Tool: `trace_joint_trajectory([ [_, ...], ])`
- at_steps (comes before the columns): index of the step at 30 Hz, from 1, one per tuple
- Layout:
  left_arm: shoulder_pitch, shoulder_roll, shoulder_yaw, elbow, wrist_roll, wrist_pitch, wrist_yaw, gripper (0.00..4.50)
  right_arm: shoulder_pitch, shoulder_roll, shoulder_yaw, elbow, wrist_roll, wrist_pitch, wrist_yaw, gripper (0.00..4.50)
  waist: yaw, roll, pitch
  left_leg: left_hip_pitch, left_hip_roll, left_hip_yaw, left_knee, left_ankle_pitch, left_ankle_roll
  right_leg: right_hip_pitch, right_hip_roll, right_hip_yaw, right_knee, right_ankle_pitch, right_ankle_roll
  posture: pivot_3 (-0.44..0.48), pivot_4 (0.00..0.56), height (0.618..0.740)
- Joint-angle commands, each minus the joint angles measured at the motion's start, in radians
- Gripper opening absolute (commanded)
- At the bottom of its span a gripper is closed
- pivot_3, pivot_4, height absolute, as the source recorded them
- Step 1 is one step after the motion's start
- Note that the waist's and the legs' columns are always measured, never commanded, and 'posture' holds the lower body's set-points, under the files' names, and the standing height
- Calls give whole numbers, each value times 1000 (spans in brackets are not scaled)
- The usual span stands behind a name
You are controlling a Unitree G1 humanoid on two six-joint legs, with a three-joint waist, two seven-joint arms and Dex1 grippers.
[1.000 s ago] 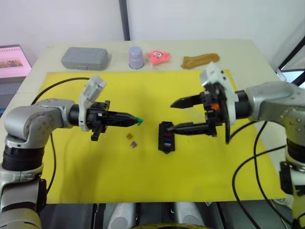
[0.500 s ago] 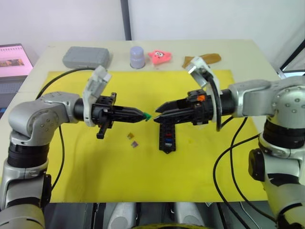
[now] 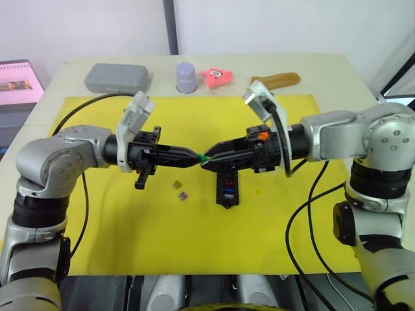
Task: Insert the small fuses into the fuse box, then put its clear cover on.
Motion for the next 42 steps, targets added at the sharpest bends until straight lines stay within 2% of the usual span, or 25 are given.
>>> trace_joint_trajectory([
  [1, -10, 6, 18, -9, -7, -19, 5, 0, -24, -1, 1, -9, 40, -23, -14, 2288, 0, 0, 0, 0, 0, 0, 0, 0, 0, 0, 0, 0, 0, 0, 0, 0, 150, 740],
  [6, -5, 4, 16, -9, -4, -22, 8, 0, -24, -6, 14, -7, 53, -37, -30, 2288, 0, 0, 0, 0, 0, 0, 0, 0, 0, 0, 0, 0, 0, 0, 0, 0, 150, 740],
  [9, -1, 6, 18, -13, -7, -20, 10, 0, -25, -10, 18, -6, 62, -44, -37, 1572, 0, 0, 0, 0, 0, 0, 0, 0, 0, 0, 0, 0, 0, 0, 0, 0, 150, 740],
  [12, 0, 6, 17, -11, -6, -20, 12, 0, -25, -15, 24, -5, 66, -49, -40, 121, 1, 0, 0, 0, 0, 0, 0, 0, 0, 0, 0, 0, 0, 0, 0, 0, 150, 740],
  [13, -1, 5, 16, -10, -6, -21, 12, 0, -25, -17, 27, -4, 68, -51, -41, 19, 1, 0, 0, 0, 0, 0, 0, 0, 0, 0, 0, 0, 0, 0, 0, 0, 150, 740],
  [32, 0, 16, -1, -20, 7, -29, 22, 0, -59, -43, 57, -1, 55, -61, -21, 19, 1, 0, 0, 0, 0, 0, 0, 0, 0, 0, 0, 0, 0, 0, 0, 0, 150, 740],
  [34, 1, 28, -6, -20, 9, -18, 19, 644, -62, -49, 61, -4, 45, -61, -15, 0, 0, 0, 0, 0, 0, 0, 0, 0, 0, 0, 0, 0, 0, 0, 0, 0, 150, 740],
  [36, 4, 44, -18, -22, 26, -27, 8, 1468, -67, -65, 72, -19, 16, -67, 5, 0, 0, 0, 0, 0, 0, 0, 0, 0, 0, 0, 0, 0, 0, 0, 0, 0, 150, 740],
  [40, 8, 67, -60, -18, 96, -98, -20, 3570, -76, -171, 169, -100, -150, -126, 124, 0, 4, 1, 0, -1, 0, 0, 0, 0, 0, -1, 0, 0, -1, 0, 0, 0, 150, 740],
  [42, 21, 75, -132, -18, 204, -203, -43, 4470, -62, -280, 289, -168, -309, -244, 254, 0, 5, 1, 1, -1, 0, 0, 0, 0, 0, 0, 0, 0, -1, 0, 0, 0, 150, 740],
])
